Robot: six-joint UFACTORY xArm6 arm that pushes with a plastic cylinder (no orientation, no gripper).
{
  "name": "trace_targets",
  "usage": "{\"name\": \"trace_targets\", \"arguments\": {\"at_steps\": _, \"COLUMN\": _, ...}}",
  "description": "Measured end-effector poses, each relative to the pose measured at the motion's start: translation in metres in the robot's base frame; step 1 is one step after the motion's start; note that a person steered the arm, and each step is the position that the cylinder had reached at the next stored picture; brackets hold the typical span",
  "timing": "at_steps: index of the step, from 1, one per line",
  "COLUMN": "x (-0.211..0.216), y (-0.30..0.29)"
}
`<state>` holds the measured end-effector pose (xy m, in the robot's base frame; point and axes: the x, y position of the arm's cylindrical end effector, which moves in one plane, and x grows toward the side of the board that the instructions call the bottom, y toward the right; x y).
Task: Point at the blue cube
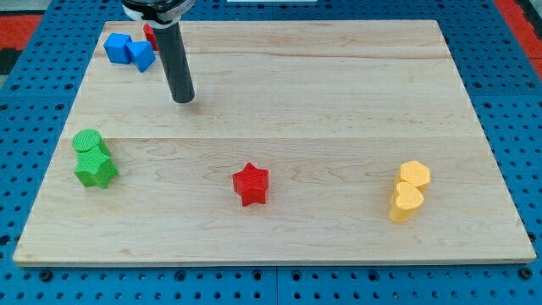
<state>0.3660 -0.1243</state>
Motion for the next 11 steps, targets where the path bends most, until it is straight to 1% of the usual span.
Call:
{"name": "trace_targets", "arguments": {"at_steps": 1, "x": 0.0, "y": 0.016}}
{"name": "trace_targets", "arguments": {"at_steps": 2, "x": 0.0, "y": 0.02}}
{"name": "trace_targets", "arguments": {"at_steps": 3, "x": 0.0, "y": -0.006}}
{"name": "trace_targets", "arguments": {"at_steps": 5, "x": 0.0, "y": -0.116}}
{"name": "trace_targets", "arguments": {"at_steps": 6, "x": 0.0, "y": -0.144}}
{"name": "trace_targets", "arguments": {"at_steps": 7, "x": -0.009, "y": -0.146}}
{"name": "trace_targets", "arguments": {"at_steps": 8, "x": -0.026, "y": -0.141}}
{"name": "trace_targets", "arguments": {"at_steps": 10, "x": -0.041, "y": -0.18}}
{"name": "trace_targets", "arguments": {"at_steps": 11, "x": -0.076, "y": -0.173}}
